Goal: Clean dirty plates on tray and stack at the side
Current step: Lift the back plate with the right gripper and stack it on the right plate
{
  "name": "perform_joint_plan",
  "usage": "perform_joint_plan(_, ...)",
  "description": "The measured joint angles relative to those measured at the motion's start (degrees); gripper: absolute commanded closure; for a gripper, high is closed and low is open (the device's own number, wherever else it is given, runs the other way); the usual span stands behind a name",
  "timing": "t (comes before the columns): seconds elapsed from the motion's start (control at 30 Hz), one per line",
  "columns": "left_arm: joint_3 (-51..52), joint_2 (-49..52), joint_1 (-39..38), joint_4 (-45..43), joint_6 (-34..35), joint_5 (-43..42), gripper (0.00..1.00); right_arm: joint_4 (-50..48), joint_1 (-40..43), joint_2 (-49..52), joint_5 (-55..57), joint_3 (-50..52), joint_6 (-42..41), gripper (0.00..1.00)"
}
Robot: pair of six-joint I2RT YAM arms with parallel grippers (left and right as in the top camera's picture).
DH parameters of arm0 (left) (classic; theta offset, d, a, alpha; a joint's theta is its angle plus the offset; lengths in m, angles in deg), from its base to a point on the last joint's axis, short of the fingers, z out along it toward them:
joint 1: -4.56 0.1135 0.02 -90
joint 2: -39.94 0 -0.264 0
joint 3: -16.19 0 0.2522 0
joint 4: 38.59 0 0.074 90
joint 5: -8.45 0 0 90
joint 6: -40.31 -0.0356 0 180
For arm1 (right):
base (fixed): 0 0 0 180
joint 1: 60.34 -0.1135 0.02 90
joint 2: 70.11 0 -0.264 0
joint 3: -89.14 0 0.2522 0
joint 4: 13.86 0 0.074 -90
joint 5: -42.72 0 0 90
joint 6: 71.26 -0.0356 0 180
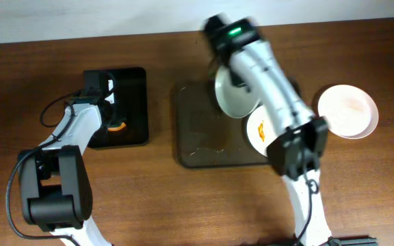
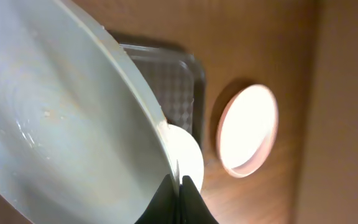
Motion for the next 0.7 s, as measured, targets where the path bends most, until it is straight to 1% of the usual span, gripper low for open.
perform_joint_plan(0.03, -0.02, 0.0, 0.0, 0.0, -0.02, 0.02, 1.0, -0.24, 8.31, 0.02, -10.1, 0.0, 0.26, 0.96)
perform_joint_plan(0.07, -0.02, 0.0, 0.0, 0.02, 0.0, 0.02, 1.0, -0.46, 14.82, -0.07, -18.73, -0.04, 1.81, 0.96)
perform_joint_plan(0.1, -0.02, 0.02, 0.0, 0.0, -0.02, -0.11, 1.0, -0.26, 24.92, -0.09, -33.27, -0.04, 5.29, 0.96)
perform_joint_plan(0.17, 0.0, 0.0, 0.0, 0.0, 0.0, -0.17, 1.0, 2.05, 39.06, -0.09, -47.21, -0.04, 9.51, 0.96)
perform_joint_plan(0.2, 0.0, 0.0, 0.0, 0.0, 0.0, -0.17, 1.0, 2.01, 50.27, -0.09, -52.61, 0.09, 11.39, 0.96)
perform_joint_plan(0.27, -0.02, 0.02, -0.02, 0.0, 0.0, -0.17, 1.0, 2.14, 58.38, -0.33, -54.77, 1.4, 12.31, 0.96)
perform_joint_plan(0.33, -0.02, 0.0, 0.0, 0.0, -0.02, -0.2, 1.0, 2.05, 65.79, -0.42, -54.51, 4.61, 12.74, 0.96)
perform_joint_plan(0.43, -0.02, 0.0, -0.02, -0.04, 0.0, -0.2, 1.0, 0.85, 71.23, -0.46, -51.25, 7.37, 13.11, 0.96)
perform_joint_plan(0.5, -0.02, 0.02, 0.0, -0.04, -0.02, -0.2, 1.0, -2.08, 71.56, -0.63, -47.87, 10.14, 13.03, 0.96)
perform_joint_plan(0.63, 0.0, 0.0, 0.0, -0.46, 0.0, -0.2, 1.0, -11.34, 69.66, -1.18, -45.13, 22.01, 12.02, 0.96)
perform_joint_plan(0.67, -0.02, 0.02, 0.0, -0.46, 0.0, -0.2, 1.0, -12.63, 69.09, -1.27, -44.94, 24.37, 12.02, 0.94)
perform_joint_plan(0.7, 0.0, 0.0, 0.0, -0.5, 0.0, -0.2, 1.0, -13.29, 68.48, -1.27, -44.96, 25.09, 11.93, 0.85)
